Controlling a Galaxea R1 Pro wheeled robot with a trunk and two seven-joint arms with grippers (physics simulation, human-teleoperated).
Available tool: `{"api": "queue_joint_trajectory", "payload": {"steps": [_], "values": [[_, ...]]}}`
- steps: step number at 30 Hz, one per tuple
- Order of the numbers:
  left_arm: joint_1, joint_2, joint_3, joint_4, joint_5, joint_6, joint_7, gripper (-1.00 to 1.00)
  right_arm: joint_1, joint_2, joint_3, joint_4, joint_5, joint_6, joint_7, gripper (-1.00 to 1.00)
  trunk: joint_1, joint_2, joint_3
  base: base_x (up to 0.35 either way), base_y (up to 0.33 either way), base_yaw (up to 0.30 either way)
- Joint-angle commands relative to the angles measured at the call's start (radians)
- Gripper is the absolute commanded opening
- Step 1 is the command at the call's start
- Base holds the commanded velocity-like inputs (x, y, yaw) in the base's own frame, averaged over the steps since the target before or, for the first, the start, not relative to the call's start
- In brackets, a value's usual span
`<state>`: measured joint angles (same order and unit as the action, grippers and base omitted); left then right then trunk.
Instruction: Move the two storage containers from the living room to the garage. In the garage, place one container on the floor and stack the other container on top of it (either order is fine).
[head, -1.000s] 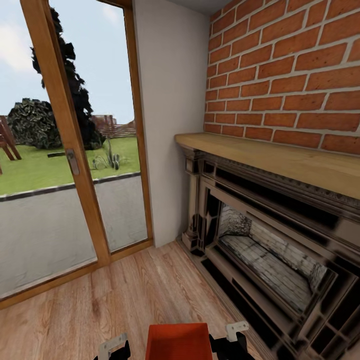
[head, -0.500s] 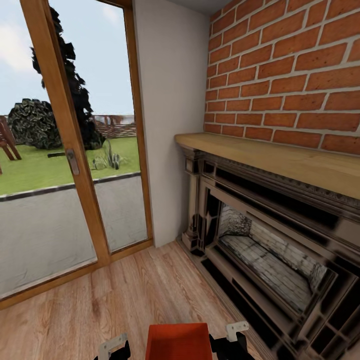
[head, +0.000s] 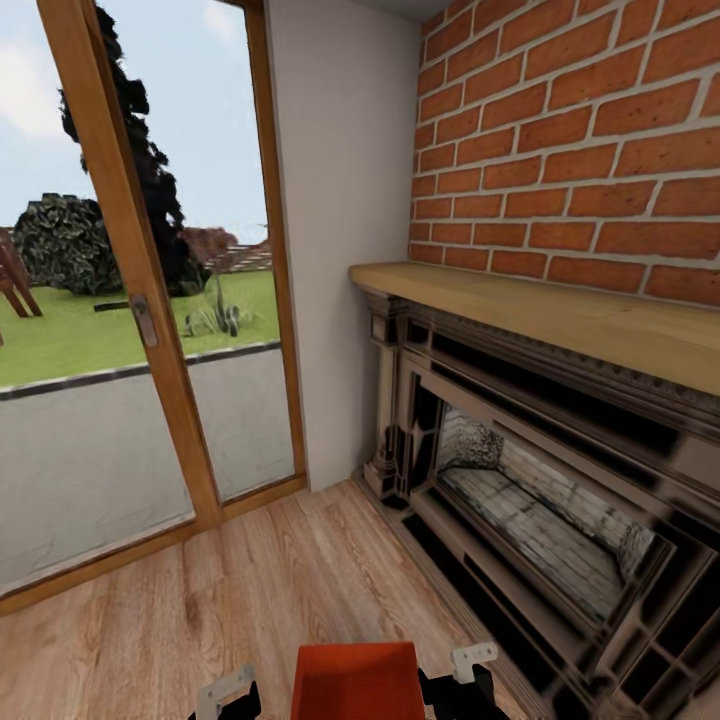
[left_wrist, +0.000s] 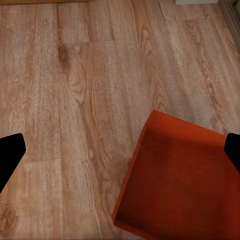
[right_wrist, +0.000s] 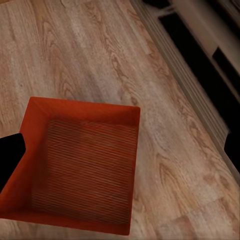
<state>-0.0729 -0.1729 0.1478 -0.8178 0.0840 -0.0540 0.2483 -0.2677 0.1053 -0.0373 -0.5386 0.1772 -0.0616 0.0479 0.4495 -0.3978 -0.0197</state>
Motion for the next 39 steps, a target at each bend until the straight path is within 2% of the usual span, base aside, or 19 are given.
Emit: {"api": "queue_joint_trajectory", "payload": {"steps": [1,18,39], "values": [[-0.001,-0.001,0.001,0.0,0.009,-0.004,0.0,1.0,-0.001,0.001,-0.004,0.0,0.008,-0.003,0.004,1.0,0.001,-0.002,-0.004,0.0,0.0,0.0],[-0.001,-0.002,0.001,0.0,0.008,-0.004,0.0,1.0,-0.001,0.001,-0.004,0.0,0.008,-0.003,0.003,1.0,0.001,-0.002,-0.03,0.0,0.0,0.0],[-0.001,-0.002,0.001,0.0,0.01,-0.004,0.0,1.0,-0.001,0.001,-0.006,0.0,0.007,-0.004,0.003,1.0,0.001,-0.002,-0.035,0.0,0.0,0.0]]}}
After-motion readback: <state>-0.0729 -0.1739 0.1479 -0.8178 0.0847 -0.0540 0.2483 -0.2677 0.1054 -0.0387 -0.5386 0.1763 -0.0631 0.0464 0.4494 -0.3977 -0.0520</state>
